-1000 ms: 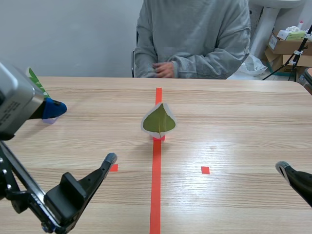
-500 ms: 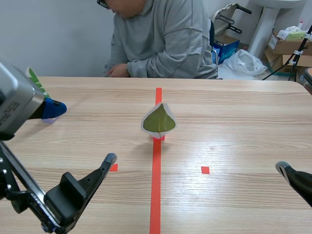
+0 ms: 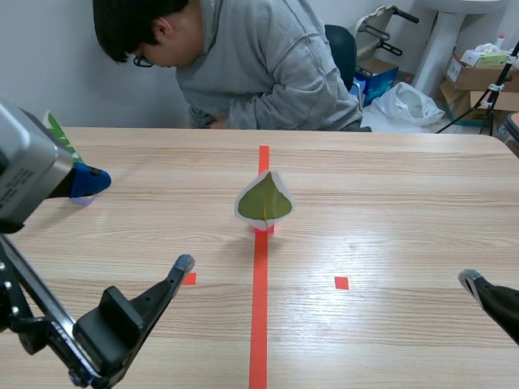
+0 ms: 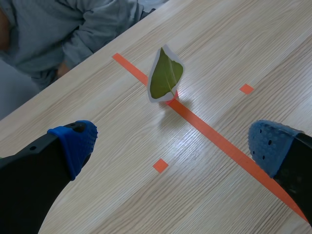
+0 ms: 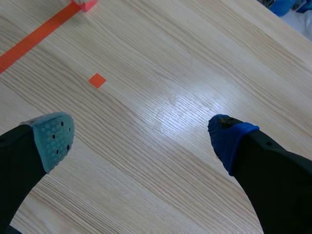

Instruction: Do the leaf sorting experiment

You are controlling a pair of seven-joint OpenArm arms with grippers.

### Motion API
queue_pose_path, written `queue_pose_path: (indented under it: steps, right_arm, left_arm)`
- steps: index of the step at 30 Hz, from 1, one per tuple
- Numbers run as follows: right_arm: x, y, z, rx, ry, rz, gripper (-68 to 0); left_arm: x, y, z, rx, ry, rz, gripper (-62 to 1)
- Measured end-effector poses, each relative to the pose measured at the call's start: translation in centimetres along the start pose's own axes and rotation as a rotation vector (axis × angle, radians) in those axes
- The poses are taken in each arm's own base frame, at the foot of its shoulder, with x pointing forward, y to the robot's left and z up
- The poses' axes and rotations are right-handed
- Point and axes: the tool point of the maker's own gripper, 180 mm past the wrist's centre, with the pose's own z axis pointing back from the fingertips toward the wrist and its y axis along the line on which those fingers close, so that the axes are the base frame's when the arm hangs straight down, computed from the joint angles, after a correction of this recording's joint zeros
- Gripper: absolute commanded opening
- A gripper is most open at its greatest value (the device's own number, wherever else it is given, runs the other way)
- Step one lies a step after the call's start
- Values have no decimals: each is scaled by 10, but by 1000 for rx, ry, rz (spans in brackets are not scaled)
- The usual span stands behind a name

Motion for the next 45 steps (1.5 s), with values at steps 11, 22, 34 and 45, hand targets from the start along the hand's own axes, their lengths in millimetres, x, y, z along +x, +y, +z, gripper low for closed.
queue_pose_path:
  steps: [11, 22, 34, 45]
  right_arm:
    - [-1, 0, 0, 0, 7, 0, -113]
    - [-16, -4, -1, -8, 103, 8, -112]
    - [16, -49, -51, -43, 27, 47, -113]
    - [28, -27, -163, 186, 57, 82, -113]
  left_arm:
    - [0, 0, 0, 0, 0, 0, 14]
    - [0, 0, 0, 0, 0, 0, 14]
    - [0, 0, 0, 0, 0, 0, 14]
    - [0, -1, 0, -3, 0, 1, 14]
